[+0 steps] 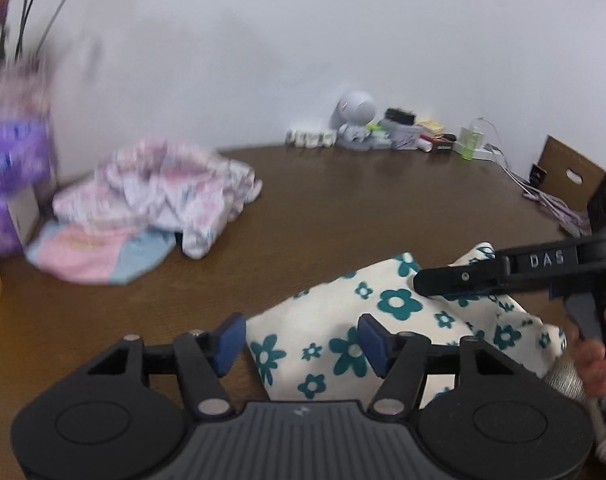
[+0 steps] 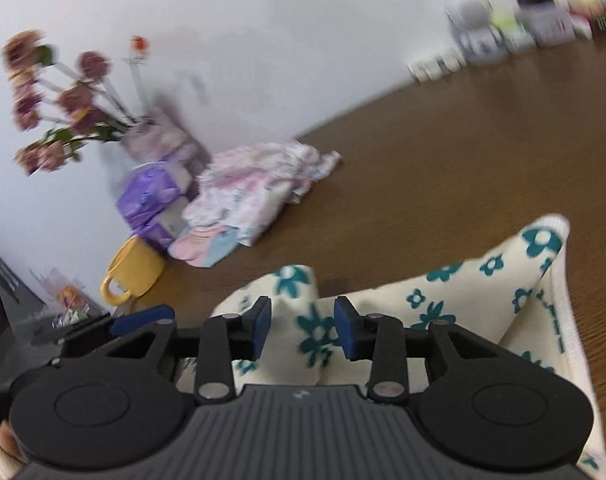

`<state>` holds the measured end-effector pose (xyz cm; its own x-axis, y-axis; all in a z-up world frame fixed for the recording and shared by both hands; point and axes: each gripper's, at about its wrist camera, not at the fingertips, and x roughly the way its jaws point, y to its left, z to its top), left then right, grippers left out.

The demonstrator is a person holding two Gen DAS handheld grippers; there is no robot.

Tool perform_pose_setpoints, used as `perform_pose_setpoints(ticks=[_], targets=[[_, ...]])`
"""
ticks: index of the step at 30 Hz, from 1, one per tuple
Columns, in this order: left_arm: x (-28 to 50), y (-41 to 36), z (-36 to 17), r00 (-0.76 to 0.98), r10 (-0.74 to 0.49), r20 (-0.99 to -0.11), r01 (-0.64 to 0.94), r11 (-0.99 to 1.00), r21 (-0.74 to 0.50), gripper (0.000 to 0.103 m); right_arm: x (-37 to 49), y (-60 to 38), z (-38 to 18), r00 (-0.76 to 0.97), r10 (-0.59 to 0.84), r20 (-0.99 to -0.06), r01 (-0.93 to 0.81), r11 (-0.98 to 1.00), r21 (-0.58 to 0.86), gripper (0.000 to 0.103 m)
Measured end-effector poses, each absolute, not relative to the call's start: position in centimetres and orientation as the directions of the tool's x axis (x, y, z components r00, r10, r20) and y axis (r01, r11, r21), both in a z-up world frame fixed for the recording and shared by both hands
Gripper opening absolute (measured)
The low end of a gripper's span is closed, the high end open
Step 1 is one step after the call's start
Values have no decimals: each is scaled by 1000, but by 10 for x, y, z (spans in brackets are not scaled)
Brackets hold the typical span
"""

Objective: Fold clothes

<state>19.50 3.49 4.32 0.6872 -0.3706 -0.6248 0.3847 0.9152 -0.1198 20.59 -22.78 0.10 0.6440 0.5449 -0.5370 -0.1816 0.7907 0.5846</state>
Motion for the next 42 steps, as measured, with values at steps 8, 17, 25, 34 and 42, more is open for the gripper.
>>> perform_pose_setpoints(ticks=[8,17,25,34,42], targets=[[210,44,32,649,-414,-638,366,905,-215,48,210,-223,-16,645,531,-550,-164,798,579,18],[219,28,32,689,-350,-635,348,928,-135,51,216,-217,-5,695,477,-538,-170,836,521,17],[181,-4,55,684,-469,-558,544,838,-38,48,180,-227,15,717,504,-482,-228,822,521,18],[179,-28,36,648,-451,-614,569,822,-3,31,162,-216,-3,679,489,-548,-219,847,485,19],[174,-36,40,674,-433,-598,554,832,21,41,134,-224,4,692,501,-520,-258,845,469,19]])
